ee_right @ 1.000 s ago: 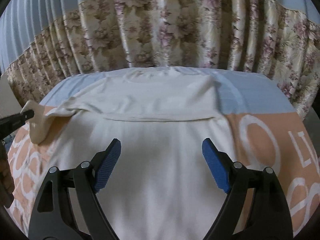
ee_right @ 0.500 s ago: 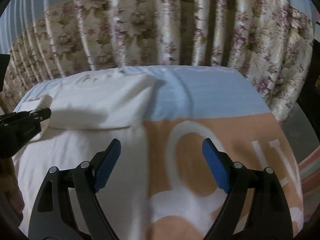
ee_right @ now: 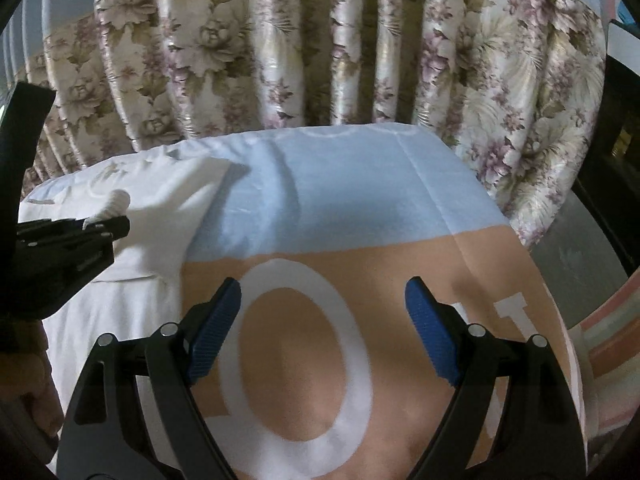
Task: Fold small clothes
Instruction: 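Carry the held sleeve across the sweater body and open the left gripper, then move the right gripper to the collar edge of the sweater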
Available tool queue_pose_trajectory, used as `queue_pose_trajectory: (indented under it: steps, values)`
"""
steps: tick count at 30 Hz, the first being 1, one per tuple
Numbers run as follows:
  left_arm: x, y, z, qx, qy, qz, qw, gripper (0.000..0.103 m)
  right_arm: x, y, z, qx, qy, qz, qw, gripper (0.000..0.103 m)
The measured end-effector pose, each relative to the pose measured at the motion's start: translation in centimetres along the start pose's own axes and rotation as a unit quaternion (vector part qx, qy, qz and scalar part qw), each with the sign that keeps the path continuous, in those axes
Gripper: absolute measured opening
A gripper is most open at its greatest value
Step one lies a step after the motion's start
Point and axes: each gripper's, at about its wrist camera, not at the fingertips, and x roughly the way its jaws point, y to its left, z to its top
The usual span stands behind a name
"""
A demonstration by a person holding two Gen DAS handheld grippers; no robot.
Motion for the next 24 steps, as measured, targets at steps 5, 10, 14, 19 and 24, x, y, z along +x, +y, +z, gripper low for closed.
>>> queue_pose_trajectory:
  steps: [5, 10, 14, 19, 24]
  values:
    - [-1.3, 1.6, -0.1, -0.007, -0.019, 0.002, 0.9998, 0.073, 0.6, -0.5, 0.4, 0.004, 0.002, -0.003, 1.000, 0.085]
    - [-4.4, 6.5, -0.4, -0.001, -0.065, 0.022, 0.9977, 0.081, 0.2, 0.9, 1.5, 0.005, -0.010, 0.022, 1.000, 0.085]
    - [-4.4, 13.0, -1.0, -0.038, -0.058, 0.058, 0.9959, 0.081, -0.1, 3.6, 2.7, -0.008, -0.024, 0.056, 0.998, 0.086]
    - [-4.0, 20.7, -3.2, -0.074, -0.044, 0.107, 0.9905, 0.081, 0.2, 8.5, 3.8, -0.037, -0.029, 0.094, 0.994, 0.086]
    - [-3.9, 25.9, -5.3, -0.095, -0.040, 0.119, 0.9874, 0.081, 0.2, 13.7, 4.3, -0.068, -0.032, 0.125, 0.989, 0.086]
